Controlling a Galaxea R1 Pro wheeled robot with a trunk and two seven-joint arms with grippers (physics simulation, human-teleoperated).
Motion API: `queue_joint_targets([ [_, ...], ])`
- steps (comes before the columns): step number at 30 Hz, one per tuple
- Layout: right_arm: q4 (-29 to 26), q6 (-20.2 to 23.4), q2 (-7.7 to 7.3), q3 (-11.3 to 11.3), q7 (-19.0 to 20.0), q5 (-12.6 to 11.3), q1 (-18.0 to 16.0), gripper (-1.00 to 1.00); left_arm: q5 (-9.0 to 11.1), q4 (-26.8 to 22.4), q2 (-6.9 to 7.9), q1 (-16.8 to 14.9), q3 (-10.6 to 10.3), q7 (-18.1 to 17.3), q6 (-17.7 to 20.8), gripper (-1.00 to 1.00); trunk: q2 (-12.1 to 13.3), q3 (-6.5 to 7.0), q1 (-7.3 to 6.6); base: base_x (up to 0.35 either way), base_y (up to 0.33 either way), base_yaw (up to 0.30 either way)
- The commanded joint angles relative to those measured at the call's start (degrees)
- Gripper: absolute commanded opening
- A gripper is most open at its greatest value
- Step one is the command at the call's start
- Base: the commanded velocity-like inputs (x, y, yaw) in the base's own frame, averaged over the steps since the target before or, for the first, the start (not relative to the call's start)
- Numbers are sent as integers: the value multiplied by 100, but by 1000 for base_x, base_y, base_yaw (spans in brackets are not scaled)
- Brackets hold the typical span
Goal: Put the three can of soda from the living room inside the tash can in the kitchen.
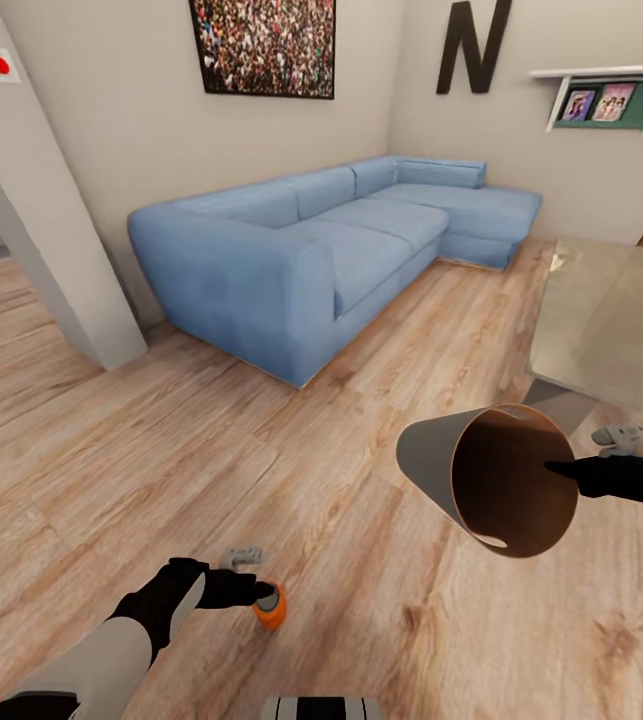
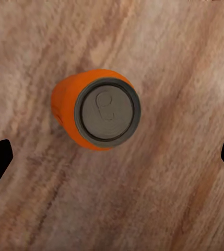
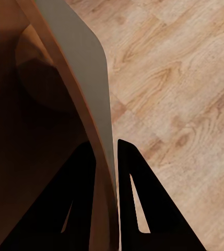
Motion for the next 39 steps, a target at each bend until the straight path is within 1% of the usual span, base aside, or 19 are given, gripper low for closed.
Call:
queue_joint_targets([
  [1,-3,62,1,2,24,-101,-3,-100,0,0,1,0,0,0,-15,100,0,0,-1,0,0,21],
  [7,-1,62,-2,2,24,-101,-3,-100,0,0,-4,1,-2,0,-62,100,0,-2,-1,7,0,10],
  [15,-2,62,9,10,24,-101,-3,-100,0,2,-6,6,-2,0,-79,100,0,-2,-1,204,0,1],
  [24,0,62,19,24,24,-93,-3,-100,0,1,-6,3,-7,7,-80,100,0,-2,-1,42,0,0],
  [32,-2,62,13,25,24,-92,-3,-100,0,1,-6,3,-11,9,-74,100,-11,-184,20,2,0,0],
  [39,-3,62,11,28,24,-92,-3,-100,0,-2,-6,1,-11,9,-77,100,-20,-387,38,0,0,0],
])
